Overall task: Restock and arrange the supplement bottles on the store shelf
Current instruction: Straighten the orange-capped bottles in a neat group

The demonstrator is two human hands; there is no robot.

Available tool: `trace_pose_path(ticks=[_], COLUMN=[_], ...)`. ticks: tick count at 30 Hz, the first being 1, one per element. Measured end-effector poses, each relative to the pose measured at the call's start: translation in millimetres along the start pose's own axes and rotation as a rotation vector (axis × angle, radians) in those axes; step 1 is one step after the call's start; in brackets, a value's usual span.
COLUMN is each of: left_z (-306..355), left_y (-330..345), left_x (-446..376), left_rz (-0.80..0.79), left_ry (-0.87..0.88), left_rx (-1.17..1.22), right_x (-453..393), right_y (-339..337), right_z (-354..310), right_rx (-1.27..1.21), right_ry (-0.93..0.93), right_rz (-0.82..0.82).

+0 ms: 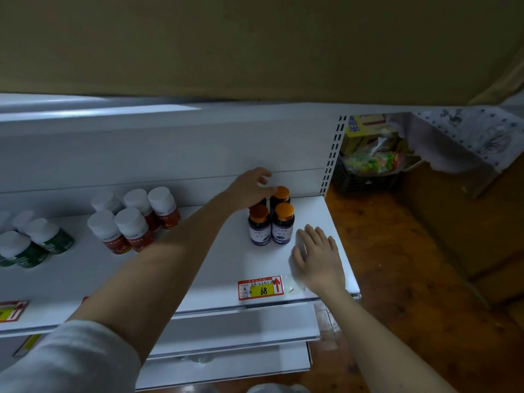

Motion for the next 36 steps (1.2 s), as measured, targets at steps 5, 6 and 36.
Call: trace_pose_path(ticks=[5,6,36], left_z=[12.2,9.9,28.8], left_y=[13.1,15.2,-78.1], left_x=[-8.6,-10.5,102.1], left_rz=[-0.233,-0.241,0.115], left_ry=[0.108,0.114,-0.092], left_rx=[-0.254,-0.261,0.618], right_x=[0.5,0.4,-2.1], right_y=[1.3,1.7,-90.5], right_z=[1.2,1.3,-54.7], right_rx=[-0.002,-0.003,-1.093], right_ry=[0.003,0.004,0.243], right_rz=[0.004,0.005,0.05])
Point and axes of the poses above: each hand's wrist, its own x-axis away from the middle knuckle, its own y-axis out of the palm, z = x × y, the point moved 3 cm from there along -x, towards the middle knuckle, and after that the axes turned 12 degrees about z, right-handed, at the moved point
